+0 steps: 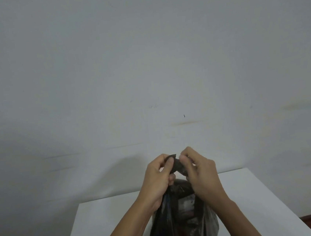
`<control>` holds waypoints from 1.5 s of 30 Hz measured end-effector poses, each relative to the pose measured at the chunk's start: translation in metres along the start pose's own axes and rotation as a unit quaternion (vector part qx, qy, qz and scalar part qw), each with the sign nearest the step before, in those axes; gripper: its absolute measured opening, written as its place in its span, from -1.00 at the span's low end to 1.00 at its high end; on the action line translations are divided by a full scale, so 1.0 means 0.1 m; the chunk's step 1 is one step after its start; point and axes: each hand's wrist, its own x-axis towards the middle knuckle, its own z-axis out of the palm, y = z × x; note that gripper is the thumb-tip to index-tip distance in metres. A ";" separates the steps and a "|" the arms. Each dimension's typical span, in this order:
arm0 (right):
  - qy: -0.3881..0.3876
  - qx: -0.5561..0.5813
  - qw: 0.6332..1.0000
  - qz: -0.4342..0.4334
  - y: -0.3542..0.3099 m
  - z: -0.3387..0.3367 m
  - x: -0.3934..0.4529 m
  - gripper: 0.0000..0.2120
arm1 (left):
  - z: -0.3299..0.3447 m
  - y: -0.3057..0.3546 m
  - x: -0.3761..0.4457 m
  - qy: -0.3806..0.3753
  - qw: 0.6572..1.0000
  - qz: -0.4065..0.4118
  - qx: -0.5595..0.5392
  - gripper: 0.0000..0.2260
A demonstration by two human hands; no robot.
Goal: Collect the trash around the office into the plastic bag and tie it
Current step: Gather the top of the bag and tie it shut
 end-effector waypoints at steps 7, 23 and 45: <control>0.003 0.127 0.963 0.239 0.11 0.00 0.09 -0.62 | -0.14 -0.24 -0.15 -0.072 0.914 0.297 0.266 -0.80; -0.083 0.143 0.986 0.017 0.14 -0.12 -0.20 -0.61 | -0.11 0.12 0.11 -0.171 0.971 -0.150 -0.079 -0.70; 0.178 0.160 0.970 0.047 -0.22 -1.97 -0.65 -0.85 | 1.27 1.05 -0.27 -0.152 0.894 0.311 0.285 -0.76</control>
